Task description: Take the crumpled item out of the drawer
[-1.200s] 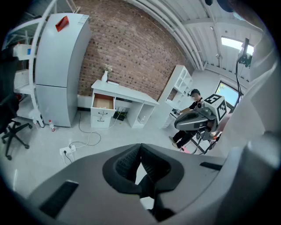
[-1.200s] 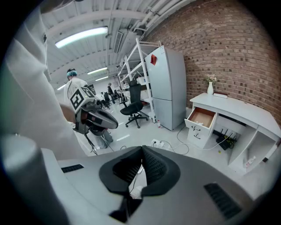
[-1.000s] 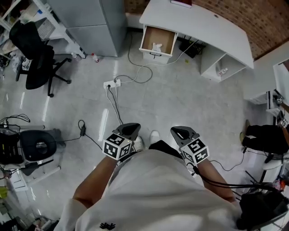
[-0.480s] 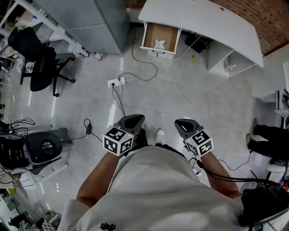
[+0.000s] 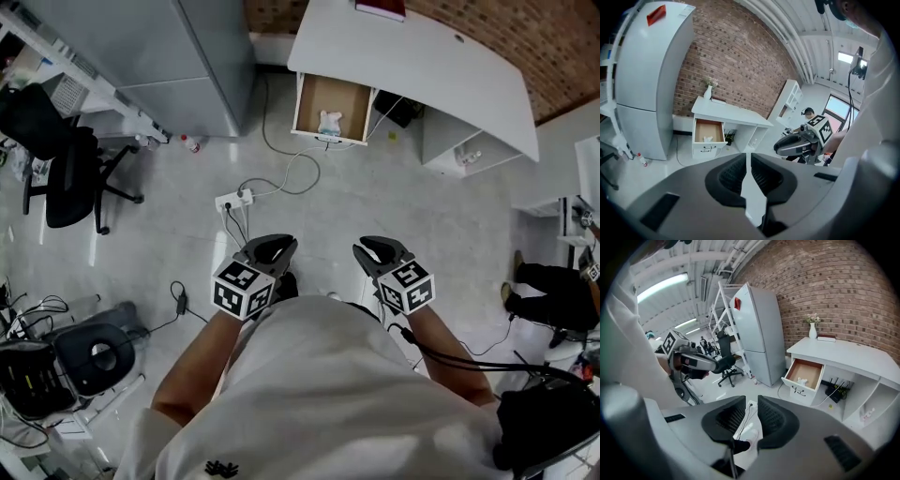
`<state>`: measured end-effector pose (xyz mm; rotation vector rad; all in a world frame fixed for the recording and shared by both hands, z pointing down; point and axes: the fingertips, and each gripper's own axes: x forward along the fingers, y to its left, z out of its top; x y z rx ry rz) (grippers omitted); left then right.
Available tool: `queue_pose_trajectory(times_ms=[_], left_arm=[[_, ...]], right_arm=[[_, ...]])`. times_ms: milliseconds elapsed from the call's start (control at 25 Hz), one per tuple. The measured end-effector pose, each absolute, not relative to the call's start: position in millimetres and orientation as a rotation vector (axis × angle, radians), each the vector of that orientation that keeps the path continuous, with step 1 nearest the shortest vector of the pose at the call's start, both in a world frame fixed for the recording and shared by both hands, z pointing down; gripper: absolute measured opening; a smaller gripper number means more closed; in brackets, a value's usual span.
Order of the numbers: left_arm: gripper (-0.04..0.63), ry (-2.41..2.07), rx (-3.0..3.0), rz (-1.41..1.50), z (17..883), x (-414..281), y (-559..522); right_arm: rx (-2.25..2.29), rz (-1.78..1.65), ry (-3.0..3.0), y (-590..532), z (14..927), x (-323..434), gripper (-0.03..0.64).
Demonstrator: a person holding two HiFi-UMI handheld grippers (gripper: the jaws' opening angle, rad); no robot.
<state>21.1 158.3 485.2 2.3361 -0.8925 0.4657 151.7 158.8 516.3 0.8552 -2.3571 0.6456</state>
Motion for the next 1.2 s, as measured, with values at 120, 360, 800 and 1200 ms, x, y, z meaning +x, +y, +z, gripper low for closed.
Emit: queue_pose_trajectory(times_ms=[120,360,800,1200], left_arm=[[0.026,-0.859,2.363,0.485,488.7,-13.1,122.5],[0.026,-0.856,2.344,0.484,495.9,-57.7,66.1],[0.025,-0.943,2.180,0.477,513.2,-80.0,-38.2],[0.025,-0.942,2.108,0.577,537.4,-41.6,-179.1]], right_arm=[[0.932,0.663,-2.349,111.9,519.7,125.6,0.104],[0.997,0.669,-2.297,30.2,541.2,98.3,0.103],[1.034,0.736,-2.176,-159.4,631.7,112.6,0.097],[1.022,0.844,-2.037,-344.1,758.0,129.8,0.132]])
